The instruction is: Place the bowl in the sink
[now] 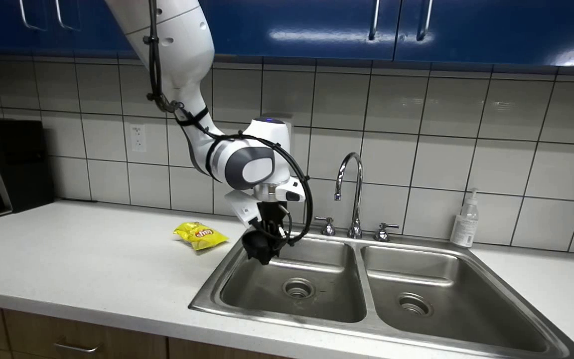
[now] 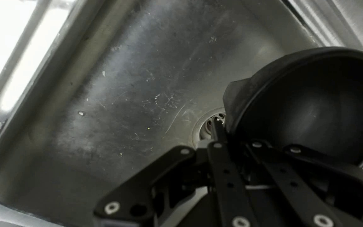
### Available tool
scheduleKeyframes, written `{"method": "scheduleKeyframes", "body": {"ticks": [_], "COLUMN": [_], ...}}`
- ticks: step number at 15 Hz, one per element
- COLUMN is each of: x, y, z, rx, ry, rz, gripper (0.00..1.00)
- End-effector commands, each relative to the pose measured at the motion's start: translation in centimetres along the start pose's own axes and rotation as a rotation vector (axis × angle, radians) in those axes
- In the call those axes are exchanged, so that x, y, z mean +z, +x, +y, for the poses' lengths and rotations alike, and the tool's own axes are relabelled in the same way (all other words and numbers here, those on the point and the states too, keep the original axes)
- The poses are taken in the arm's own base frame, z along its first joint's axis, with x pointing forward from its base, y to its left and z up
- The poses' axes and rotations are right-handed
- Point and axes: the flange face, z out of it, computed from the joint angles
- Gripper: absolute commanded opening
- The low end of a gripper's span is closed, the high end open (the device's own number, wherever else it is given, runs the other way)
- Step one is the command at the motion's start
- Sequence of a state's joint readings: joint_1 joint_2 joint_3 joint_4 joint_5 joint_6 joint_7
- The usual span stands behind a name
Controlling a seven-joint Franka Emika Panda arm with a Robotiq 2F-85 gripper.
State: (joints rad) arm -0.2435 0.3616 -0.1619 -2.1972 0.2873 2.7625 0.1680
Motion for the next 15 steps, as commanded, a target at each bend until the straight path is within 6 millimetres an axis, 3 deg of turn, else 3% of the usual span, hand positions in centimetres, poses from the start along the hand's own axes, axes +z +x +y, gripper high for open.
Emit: {"method": "scheduleKeyframes", "body": {"ticks": [1, 15], "x": [1.9, 9.9], "y": [1.5, 3.2], "z": [0.6, 1.0], "rx": [0.01, 0.009], "ry": [-0.021, -0.088], "rz": [-0.033, -0.109], "gripper": [0.02, 0.02]}}
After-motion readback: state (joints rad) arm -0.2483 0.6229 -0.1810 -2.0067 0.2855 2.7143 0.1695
